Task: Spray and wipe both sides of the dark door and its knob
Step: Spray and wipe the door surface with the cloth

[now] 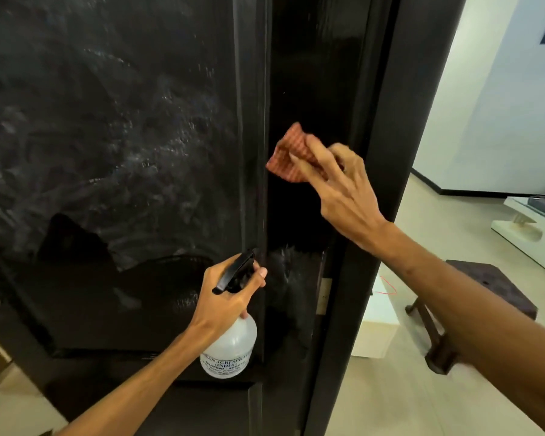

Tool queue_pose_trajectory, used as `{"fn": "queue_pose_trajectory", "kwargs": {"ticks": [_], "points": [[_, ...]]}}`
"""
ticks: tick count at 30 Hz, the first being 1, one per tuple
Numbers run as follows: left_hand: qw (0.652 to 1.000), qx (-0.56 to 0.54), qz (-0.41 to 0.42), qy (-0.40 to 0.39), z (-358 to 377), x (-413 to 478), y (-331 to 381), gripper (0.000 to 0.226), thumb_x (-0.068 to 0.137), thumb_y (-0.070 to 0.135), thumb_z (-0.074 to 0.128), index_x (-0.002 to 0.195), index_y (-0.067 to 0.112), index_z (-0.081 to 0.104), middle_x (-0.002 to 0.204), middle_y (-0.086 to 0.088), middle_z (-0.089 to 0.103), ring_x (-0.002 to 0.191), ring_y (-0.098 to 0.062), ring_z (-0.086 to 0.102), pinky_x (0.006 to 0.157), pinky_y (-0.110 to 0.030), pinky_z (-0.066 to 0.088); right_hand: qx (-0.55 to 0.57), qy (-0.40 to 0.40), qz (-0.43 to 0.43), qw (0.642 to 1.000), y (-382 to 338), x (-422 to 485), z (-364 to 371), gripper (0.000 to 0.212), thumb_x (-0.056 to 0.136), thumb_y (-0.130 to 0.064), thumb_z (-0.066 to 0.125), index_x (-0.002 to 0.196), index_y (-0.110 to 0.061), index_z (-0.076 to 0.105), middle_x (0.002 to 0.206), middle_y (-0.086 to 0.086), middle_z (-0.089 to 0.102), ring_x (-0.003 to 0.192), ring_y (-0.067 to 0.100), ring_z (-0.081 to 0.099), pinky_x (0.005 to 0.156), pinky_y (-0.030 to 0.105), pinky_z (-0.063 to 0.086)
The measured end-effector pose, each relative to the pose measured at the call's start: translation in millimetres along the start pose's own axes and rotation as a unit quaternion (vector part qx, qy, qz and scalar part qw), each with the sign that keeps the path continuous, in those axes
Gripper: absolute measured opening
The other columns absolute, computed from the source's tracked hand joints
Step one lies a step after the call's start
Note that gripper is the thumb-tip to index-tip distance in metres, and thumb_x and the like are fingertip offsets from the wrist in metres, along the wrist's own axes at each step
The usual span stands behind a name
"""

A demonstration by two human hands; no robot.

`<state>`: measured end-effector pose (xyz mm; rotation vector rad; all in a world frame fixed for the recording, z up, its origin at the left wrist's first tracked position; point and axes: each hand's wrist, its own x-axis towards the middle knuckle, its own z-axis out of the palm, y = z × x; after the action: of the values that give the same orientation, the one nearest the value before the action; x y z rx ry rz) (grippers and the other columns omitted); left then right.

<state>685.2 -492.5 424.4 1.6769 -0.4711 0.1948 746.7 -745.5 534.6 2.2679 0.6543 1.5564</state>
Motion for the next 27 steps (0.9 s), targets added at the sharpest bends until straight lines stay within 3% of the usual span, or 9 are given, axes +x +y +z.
{"fn": "queue_pose_trajectory", "kwargs": {"ticks": [2, 6, 8, 12, 14, 16, 20, 22, 27], "points": [[1.000, 0.000, -0.001, 0.006, 0, -4, -6, 0.010, 0.097, 0.016, 0.073, 0.090, 0.009, 0.070, 0.084, -0.017, 0.073, 0.045, -0.010, 0.058, 0.043, -0.029, 0.047, -0.003, 0.001, 0.016, 1.000, -15, -9, 3, 0.066, 0.089, -0.003, 0.046, 0.154, -0.013, 0.041, 0.159, 0.014, 0.024, 0.123, 0.036, 0.038, 0.108, 0.049, 0.039], [1.000, -0.003, 0.003, -0.001, -3, -14, -23, 0.015, 0.099, 0.016, 0.072, 0.087, 0.008, 0.069, 0.076, -0.018, 0.069, 0.041, -0.010, 0.053, 0.041, -0.028, 0.044, -0.005, -0.108, -0.152, 0.983, -67, -87, 27, 0.056, 0.093, -0.003, 0.033, 0.147, -0.014, 0.043, 0.159, 0.017, 0.028, 0.118, 0.035, 0.048, 0.104, 0.046, 0.041], [1.000, 0.006, 0.001, -0.020, 0, -21, -28, 0.018, 0.100, 0.014, 0.071, 0.085, 0.005, 0.068, 0.072, -0.015, 0.069, 0.039, -0.013, 0.053, 0.040, -0.029, 0.044, -0.010, -0.124, -0.166, 0.978, -61, -86, 23, 0.056, 0.091, -0.003, 0.038, 0.146, -0.015, 0.045, 0.158, 0.017, 0.029, 0.117, 0.035, 0.048, 0.104, 0.046, 0.043], [0.999, 0.011, -0.028, -0.040, 8, -28, -39, 0.015, 0.098, 0.019, 0.074, 0.088, 0.008, 0.070, 0.077, -0.013, 0.072, 0.044, -0.013, 0.056, 0.042, -0.029, 0.046, 0.008, -0.022, 0.010, 1.000, -37, -29, 9, 0.065, 0.086, 0.001, 0.049, 0.149, -0.013, 0.044, 0.158, 0.014, 0.028, 0.120, 0.035, 0.041, 0.105, 0.048, 0.043], [0.998, 0.017, -0.035, -0.040, 14, -32, -50, 0.014, 0.098, 0.021, 0.075, 0.087, 0.012, 0.070, 0.077, -0.012, 0.072, 0.045, -0.015, 0.058, 0.042, -0.030, 0.048, 0.016, -0.005, 0.053, 0.998, -38, -30, 11, 0.068, 0.085, 0.001, 0.054, 0.150, -0.013, 0.042, 0.159, 0.013, 0.025, 0.124, 0.035, 0.037, 0.107, 0.049, 0.041], [0.997, 0.031, -0.047, -0.050, 23, -38, -64, 0.017, 0.098, 0.025, 0.074, 0.084, 0.016, 0.070, 0.075, -0.014, 0.070, 0.044, -0.016, 0.058, 0.041, -0.033, 0.050, 0.014, -0.026, -0.002, 1.000, -56, -60, 23, 0.065, 0.084, -0.001, 0.051, 0.147, -0.014, 0.044, 0.158, 0.015, 0.027, 0.122, 0.035, 0.040, 0.107, 0.048, 0.040], [0.996, 0.029, -0.061, -0.051, 36, -49, -86, 0.016, 0.096, 0.027, 0.076, 0.085, 0.018, 0.068, 0.075, -0.025, 0.067, 0.043, -0.022, 0.057, 0.040, -0.031, 0.049, 0.000, -0.174, -0.202, 0.964, -85, -133, 45, 0.066, 0.080, -0.015, 0.056, 0.146, -0.016, 0.048, 0.159, 0.018, 0.029, 0.122, 0.037, 0.042, 0.106, 0.049, 0.045], [0.997, 0.027, -0.063, -0.038, 44, -55, -92, 0.016, 0.096, 0.027, 0.077, 0.085, 0.021, 0.067, 0.077, -0.028, 0.067, 0.041, -0.020, 0.055, 0.040, -0.030, 0.048, 0.005, -0.169, -0.227, 0.959, -76, -127, 43, 0.063, 0.082, -0.015, 0.054, 0.145, -0.015, 0.049, 0.159, 0.019, 0.027, 0.123, 0.038, 0.042, 0.104, 0.049, 0.047], [0.998, 0.030, -0.048, 0.003, 54, -65, -102, 0.014, 0.097, 0.024, 0.075, 0.088, 0.015, 0.069, 0.073, -0.017, 0.069, 0.045, -0.013, 0.057, 0.040, -0.030, 0.048, 0.029, -0.063, -0.068, 0.995, -58, -87, 34, 0.054, 0.089, -0.004, 0.038, 0.140, -0.015, 0.050, 0.157, 0.014, 0.031, 0.120, 0.035, 0.041, 0.102, 0.046, 0.038]]}}
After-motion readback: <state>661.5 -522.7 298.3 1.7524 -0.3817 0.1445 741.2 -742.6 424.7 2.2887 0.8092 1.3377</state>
